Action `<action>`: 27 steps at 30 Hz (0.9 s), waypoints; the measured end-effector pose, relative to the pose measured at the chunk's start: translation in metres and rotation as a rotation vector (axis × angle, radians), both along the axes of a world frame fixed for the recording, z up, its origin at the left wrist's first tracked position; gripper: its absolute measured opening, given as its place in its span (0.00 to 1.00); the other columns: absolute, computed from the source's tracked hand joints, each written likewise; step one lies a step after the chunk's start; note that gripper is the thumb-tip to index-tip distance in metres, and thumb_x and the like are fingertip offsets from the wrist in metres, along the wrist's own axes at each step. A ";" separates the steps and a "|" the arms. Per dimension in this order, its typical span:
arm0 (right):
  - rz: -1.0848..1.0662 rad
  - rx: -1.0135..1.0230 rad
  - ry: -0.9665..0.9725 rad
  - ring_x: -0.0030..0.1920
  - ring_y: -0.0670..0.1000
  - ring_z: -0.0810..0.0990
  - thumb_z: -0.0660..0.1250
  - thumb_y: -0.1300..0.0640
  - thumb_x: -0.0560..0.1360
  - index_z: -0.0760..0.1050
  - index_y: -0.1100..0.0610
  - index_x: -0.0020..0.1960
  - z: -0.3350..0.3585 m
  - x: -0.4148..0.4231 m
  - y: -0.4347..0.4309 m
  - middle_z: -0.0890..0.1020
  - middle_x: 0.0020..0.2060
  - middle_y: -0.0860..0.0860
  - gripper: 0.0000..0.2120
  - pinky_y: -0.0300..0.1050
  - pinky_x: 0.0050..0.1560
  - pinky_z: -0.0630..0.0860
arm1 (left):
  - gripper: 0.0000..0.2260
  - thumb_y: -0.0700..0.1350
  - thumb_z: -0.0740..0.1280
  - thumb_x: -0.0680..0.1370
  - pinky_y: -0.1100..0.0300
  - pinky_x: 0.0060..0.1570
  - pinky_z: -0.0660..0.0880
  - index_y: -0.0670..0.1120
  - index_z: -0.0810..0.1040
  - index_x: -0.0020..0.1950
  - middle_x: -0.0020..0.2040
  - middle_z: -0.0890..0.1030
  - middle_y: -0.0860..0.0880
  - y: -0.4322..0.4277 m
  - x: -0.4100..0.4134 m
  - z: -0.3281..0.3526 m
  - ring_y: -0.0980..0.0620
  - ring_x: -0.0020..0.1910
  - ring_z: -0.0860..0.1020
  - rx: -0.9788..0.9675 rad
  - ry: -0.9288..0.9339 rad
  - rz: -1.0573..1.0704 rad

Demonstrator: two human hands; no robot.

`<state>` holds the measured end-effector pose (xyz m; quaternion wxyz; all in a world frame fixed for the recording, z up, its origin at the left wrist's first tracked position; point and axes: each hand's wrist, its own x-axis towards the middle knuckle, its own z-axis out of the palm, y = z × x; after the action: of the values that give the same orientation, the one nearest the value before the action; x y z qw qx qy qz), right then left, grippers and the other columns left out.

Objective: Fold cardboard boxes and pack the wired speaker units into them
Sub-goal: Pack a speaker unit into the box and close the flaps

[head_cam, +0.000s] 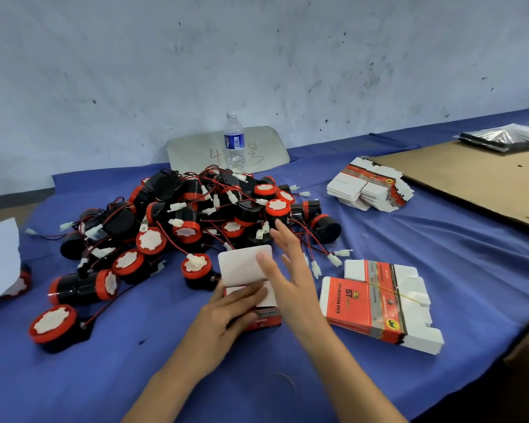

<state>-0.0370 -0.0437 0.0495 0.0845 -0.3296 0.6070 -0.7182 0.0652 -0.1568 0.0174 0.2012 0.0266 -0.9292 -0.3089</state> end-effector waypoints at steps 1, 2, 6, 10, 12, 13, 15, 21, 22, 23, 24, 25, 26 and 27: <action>0.061 0.023 -0.039 0.62 0.35 0.73 0.64 0.47 0.76 0.73 0.43 0.64 0.012 -0.005 -0.003 0.80 0.58 0.41 0.16 0.29 0.59 0.67 | 0.19 0.50 0.60 0.79 0.70 0.71 0.54 0.56 0.69 0.70 0.70 0.69 0.63 0.001 0.000 0.001 0.67 0.74 0.53 -0.018 0.000 -0.015; 0.116 0.072 -0.058 0.58 0.35 0.76 0.63 0.45 0.77 0.79 0.43 0.58 0.021 -0.010 -0.004 0.83 0.53 0.41 0.11 0.30 0.57 0.69 | 0.18 0.49 0.60 0.79 0.71 0.71 0.53 0.55 0.69 0.70 0.70 0.69 0.62 0.001 0.000 0.001 0.67 0.74 0.52 -0.030 0.010 -0.022; 0.110 0.299 0.155 0.53 0.48 0.80 0.64 0.55 0.79 0.83 0.54 0.53 0.032 -0.023 -0.009 0.85 0.48 0.48 0.10 0.50 0.57 0.74 | 0.18 0.43 0.60 0.81 0.75 0.69 0.48 0.56 0.66 0.70 0.70 0.66 0.64 0.001 0.001 -0.001 0.66 0.75 0.46 -0.045 0.025 -0.005; 0.175 0.273 0.128 0.51 0.54 0.82 0.64 0.61 0.79 0.77 0.49 0.63 0.022 -0.023 -0.006 0.86 0.44 0.48 0.15 0.54 0.59 0.75 | 0.24 0.38 0.60 0.82 0.58 0.74 0.38 0.58 0.59 0.72 0.74 0.58 0.64 -0.002 -0.002 -0.003 0.65 0.75 0.38 -0.121 -0.001 0.066; 0.152 0.339 0.174 0.51 0.47 0.82 0.66 0.60 0.78 0.82 0.53 0.56 0.015 -0.024 -0.006 0.85 0.45 0.48 0.10 0.50 0.58 0.76 | 0.26 0.34 0.60 0.81 0.51 0.73 0.35 0.56 0.59 0.73 0.74 0.54 0.62 0.002 -0.004 -0.003 0.59 0.76 0.37 -0.168 0.014 0.126; 0.148 0.372 0.187 0.50 0.46 0.82 0.67 0.58 0.78 0.83 0.54 0.54 0.014 -0.024 -0.006 0.85 0.45 0.47 0.08 0.48 0.57 0.76 | 0.26 0.33 0.61 0.80 0.48 0.73 0.37 0.55 0.62 0.73 0.74 0.55 0.60 0.004 -0.004 -0.004 0.52 0.76 0.39 -0.190 0.029 0.169; 0.141 0.425 0.226 0.51 0.43 0.81 0.68 0.55 0.77 0.83 0.52 0.53 0.011 -0.024 -0.006 0.85 0.47 0.46 0.08 0.43 0.56 0.76 | 0.26 0.28 0.64 0.75 0.39 0.72 0.50 0.50 0.73 0.69 0.71 0.66 0.53 0.009 -0.003 -0.004 0.40 0.75 0.53 -0.255 0.076 0.240; -0.033 0.399 0.381 0.50 0.42 0.81 0.70 0.57 0.75 0.83 0.52 0.54 -0.002 -0.022 -0.012 0.86 0.48 0.47 0.09 0.31 0.50 0.73 | 0.20 0.30 0.72 0.71 0.54 0.61 0.74 0.47 0.82 0.60 0.62 0.80 0.50 0.014 0.005 -0.007 0.49 0.66 0.74 -0.189 0.203 0.288; -0.071 0.385 0.390 0.49 0.42 0.81 0.71 0.58 0.75 0.84 0.52 0.54 -0.005 -0.020 -0.013 0.86 0.47 0.47 0.09 0.30 0.49 0.74 | 0.18 0.30 0.73 0.71 0.58 0.59 0.76 0.46 0.84 0.56 0.59 0.82 0.51 0.014 0.005 -0.005 0.52 0.62 0.77 -0.148 0.239 0.285; -0.096 0.369 0.384 0.48 0.42 0.81 0.71 0.58 0.74 0.84 0.52 0.53 -0.009 -0.018 -0.014 0.86 0.47 0.47 0.08 0.30 0.49 0.74 | 0.15 0.30 0.74 0.70 0.64 0.57 0.76 0.45 0.85 0.52 0.56 0.83 0.52 0.014 0.005 -0.003 0.57 0.58 0.79 -0.096 0.281 0.290; -0.101 0.352 0.371 0.48 0.41 0.81 0.72 0.58 0.74 0.84 0.51 0.52 -0.013 -0.016 -0.013 0.86 0.46 0.47 0.08 0.29 0.49 0.74 | 0.13 0.30 0.75 0.69 0.71 0.51 0.74 0.45 0.84 0.48 0.52 0.82 0.55 0.014 0.006 -0.001 0.63 0.52 0.79 -0.052 0.320 0.307; -0.094 0.343 0.375 0.49 0.40 0.81 0.72 0.59 0.73 0.84 0.51 0.52 -0.018 -0.013 -0.011 0.86 0.47 0.47 0.08 0.28 0.50 0.73 | 0.12 0.30 0.76 0.67 0.74 0.46 0.72 0.45 0.81 0.44 0.49 0.78 0.58 0.013 0.006 0.000 0.65 0.48 0.77 -0.018 0.347 0.342; -0.081 0.342 0.404 0.52 0.40 0.80 0.73 0.59 0.73 0.84 0.52 0.52 -0.023 -0.010 -0.009 0.86 0.48 0.47 0.09 0.26 0.52 0.71 | 0.14 0.31 0.77 0.67 0.73 0.43 0.71 0.47 0.78 0.42 0.47 0.74 0.59 0.011 0.005 0.000 0.64 0.46 0.75 0.015 0.361 0.386; -0.070 0.349 0.447 0.54 0.39 0.79 0.73 0.59 0.72 0.84 0.53 0.52 -0.028 -0.007 -0.007 0.85 0.50 0.47 0.09 0.25 0.55 0.68 | 0.16 0.32 0.77 0.67 0.70 0.42 0.72 0.49 0.75 0.42 0.47 0.71 0.59 0.010 0.005 0.000 0.63 0.45 0.74 0.051 0.367 0.423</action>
<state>-0.0442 -0.0511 0.0216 -0.0208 -0.4392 0.7358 -0.5150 0.0700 -0.1468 0.0176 0.4256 0.1688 -0.8428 -0.2831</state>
